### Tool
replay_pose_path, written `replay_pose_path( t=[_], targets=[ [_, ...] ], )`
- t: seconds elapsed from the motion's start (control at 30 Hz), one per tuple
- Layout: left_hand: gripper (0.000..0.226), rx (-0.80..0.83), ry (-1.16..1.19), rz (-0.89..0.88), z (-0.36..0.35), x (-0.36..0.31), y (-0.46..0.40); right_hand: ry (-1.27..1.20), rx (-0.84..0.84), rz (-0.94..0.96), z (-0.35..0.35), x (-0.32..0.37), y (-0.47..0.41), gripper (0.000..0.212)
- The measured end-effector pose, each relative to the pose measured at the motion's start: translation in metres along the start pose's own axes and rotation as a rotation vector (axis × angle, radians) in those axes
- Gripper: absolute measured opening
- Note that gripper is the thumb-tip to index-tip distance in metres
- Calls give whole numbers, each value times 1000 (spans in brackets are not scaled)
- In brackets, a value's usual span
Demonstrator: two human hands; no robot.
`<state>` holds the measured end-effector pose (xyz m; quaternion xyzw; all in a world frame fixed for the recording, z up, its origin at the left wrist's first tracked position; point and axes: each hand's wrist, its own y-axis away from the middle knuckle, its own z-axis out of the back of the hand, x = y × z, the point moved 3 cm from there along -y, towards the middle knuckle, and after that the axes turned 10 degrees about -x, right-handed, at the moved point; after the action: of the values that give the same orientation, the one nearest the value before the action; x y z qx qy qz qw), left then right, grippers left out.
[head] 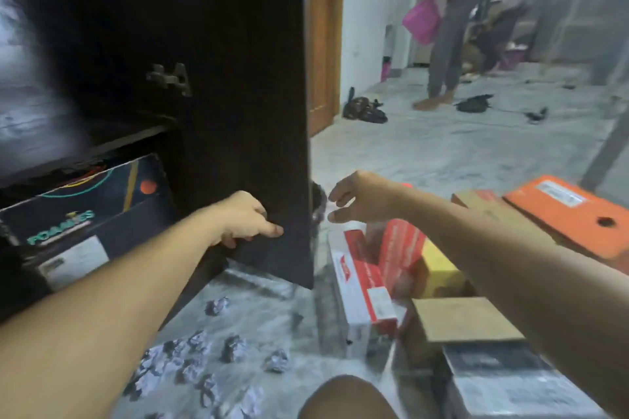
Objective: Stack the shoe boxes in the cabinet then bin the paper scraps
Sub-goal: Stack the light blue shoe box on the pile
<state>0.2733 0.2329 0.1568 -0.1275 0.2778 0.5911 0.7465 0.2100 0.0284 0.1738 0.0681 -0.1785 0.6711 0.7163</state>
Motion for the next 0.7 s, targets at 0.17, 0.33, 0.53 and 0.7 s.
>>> replay_pose_path(
  t=[0.17,0.33,0.53,0.7],
  targets=[
    [38,186,-38,-196,-93,-94,22,15,-4,-242,35,-99,90,37],
    [43,353,-48,-339,-177,-165,51,42,60,-455,42,-184,165,15],
    [54,495,-19,-375,-259,-213,77,27,42,-734,36,-272,241,20],
    [48,555,33,-352,-322,-236,98,81,-78,-871,28,-323,287,14]
  ],
)
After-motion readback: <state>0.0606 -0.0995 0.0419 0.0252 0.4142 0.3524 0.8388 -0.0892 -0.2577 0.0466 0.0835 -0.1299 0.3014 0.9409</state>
